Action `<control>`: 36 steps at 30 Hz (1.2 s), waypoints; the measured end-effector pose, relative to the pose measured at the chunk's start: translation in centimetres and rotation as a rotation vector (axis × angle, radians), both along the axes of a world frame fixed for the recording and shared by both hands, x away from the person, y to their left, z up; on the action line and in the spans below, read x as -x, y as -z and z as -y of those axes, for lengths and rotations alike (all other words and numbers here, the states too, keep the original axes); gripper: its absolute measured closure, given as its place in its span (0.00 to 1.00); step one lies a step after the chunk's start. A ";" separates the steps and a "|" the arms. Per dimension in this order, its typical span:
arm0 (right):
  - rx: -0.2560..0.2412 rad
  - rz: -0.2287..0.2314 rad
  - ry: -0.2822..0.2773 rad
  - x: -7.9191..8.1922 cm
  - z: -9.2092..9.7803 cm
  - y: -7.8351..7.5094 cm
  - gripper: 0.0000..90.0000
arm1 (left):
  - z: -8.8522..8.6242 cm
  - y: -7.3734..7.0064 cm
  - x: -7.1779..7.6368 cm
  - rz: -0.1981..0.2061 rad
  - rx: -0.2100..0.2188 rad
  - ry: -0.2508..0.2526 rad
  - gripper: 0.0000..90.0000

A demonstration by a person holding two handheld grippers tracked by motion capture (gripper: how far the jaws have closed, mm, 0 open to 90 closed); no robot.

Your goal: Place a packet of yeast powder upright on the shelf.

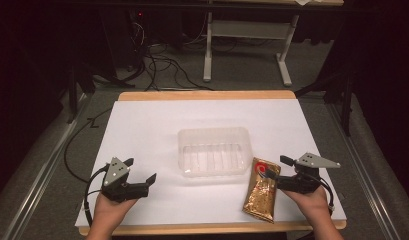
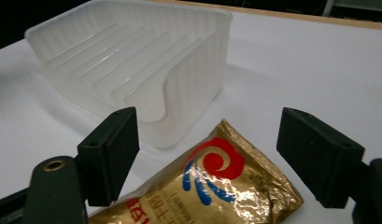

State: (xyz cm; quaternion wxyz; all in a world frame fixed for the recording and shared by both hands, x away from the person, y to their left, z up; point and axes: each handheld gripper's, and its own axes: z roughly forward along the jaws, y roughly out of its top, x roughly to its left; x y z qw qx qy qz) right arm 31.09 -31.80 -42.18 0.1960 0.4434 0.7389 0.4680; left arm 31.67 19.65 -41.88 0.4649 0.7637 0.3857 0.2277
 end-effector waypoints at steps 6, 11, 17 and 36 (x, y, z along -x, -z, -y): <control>-0.003 -0.064 0.053 -1.9 0.9 1.1 0.26 | -0.1 0.0 0.0 0.003 -0.005 -0.002 0.12; -0.035 -0.193 0.085 -4.0 1.9 3.1 0.23 | -0.1 0.1 0.0 0.004 -0.008 0.001 0.14; -0.098 -0.265 0.093 -4.4 2.9 4.4 0.24 | 0.1 0.2 0.0 -0.003 -0.016 0.012 0.16; -0.062 -0.316 0.103 -4.6 2.7 5.7 0.76 | 0.3 0.5 0.0 -0.005 -0.024 0.020 0.18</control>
